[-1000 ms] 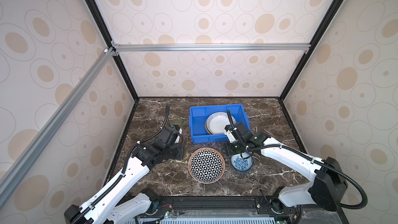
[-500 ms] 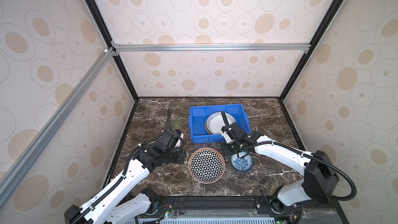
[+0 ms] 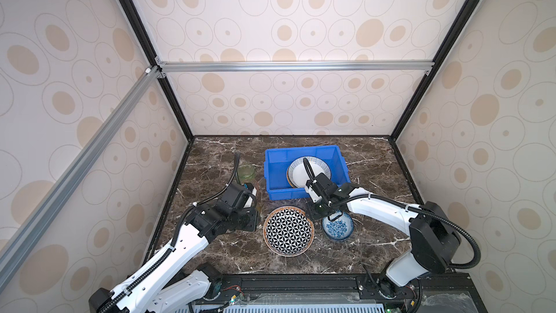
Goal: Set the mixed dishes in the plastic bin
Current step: 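Move the right gripper to the rim of the geometric-patterned plate nearest the bowl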
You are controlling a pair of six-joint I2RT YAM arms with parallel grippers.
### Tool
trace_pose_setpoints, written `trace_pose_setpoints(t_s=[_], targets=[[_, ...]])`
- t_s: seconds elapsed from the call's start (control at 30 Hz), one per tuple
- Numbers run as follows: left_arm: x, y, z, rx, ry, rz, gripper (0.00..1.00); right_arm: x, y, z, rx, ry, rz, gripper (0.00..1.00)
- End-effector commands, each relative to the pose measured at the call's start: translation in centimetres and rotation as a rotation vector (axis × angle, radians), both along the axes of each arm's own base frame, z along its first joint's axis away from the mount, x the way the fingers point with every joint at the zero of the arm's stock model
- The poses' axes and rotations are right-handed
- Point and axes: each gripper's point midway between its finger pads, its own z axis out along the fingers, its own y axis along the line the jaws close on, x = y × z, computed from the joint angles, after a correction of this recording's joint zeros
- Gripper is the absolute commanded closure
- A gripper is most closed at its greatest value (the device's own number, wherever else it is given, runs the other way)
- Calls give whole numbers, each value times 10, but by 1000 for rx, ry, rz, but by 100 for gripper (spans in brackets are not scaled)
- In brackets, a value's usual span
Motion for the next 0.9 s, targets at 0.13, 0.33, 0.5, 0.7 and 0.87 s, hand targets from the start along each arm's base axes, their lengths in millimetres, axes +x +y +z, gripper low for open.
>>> trace_pose_setpoints(t_s=[0.13, 0.33, 0.5, 0.7, 0.87], targets=[[0, -2, 1, -6, 4, 4, 73, 0, 7, -8, -21, 18, 29, 57], [2, -4, 1, -1, 2, -1, 73, 0, 11, -14, -29, 33, 38, 57], [3, -5, 1, 4, 1, -3, 73, 0, 13, -17, -41, 36, 47, 57], [5, -5, 2, 5, -3, -3, 73, 3, 15, -22, -63, 43, 58, 60], [6, -5, 5, 4, -12, 4, 73, 3, 13, -24, -84, 43, 66, 62]])
